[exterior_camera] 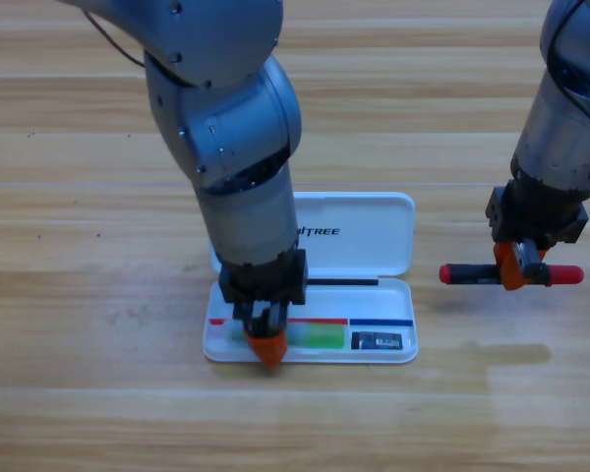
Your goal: Clean up eraser and pencils
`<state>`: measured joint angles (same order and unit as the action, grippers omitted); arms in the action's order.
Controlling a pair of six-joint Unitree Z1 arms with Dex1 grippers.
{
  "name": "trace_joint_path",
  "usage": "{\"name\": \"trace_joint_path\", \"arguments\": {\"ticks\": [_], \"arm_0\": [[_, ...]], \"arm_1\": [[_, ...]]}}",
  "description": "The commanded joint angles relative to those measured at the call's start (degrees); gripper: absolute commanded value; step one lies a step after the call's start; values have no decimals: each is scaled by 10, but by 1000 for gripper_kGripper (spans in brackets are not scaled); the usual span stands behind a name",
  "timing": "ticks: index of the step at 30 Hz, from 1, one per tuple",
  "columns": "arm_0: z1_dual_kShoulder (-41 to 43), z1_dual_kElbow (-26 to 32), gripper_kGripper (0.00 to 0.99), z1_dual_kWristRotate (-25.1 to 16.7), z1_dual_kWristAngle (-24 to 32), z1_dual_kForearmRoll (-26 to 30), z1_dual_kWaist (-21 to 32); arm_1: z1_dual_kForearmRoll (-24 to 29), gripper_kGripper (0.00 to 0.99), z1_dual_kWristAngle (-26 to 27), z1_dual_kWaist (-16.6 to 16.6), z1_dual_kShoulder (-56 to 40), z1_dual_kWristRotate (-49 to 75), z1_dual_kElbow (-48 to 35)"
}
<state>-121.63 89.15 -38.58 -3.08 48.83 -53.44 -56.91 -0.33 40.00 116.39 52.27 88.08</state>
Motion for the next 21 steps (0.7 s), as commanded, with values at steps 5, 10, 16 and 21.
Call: {"name": "trace_joint_path", "arguments": {"ticks": [5,10,16,21], "arm_0": [[-18,-17,990,9,0,1,-10],[49,-25,990,18,-9,31,-8],[194,-51,990,12,-14,90,56],[286,-101,990,-13,-3,96,144]], "arm_1": [[-23,0,3,46,21,-21,26],[-36,0,3,73,60,-39,79],[-62,0,2,104,119,-61,166],[-73,0,2,130,157,-74,218]]}}
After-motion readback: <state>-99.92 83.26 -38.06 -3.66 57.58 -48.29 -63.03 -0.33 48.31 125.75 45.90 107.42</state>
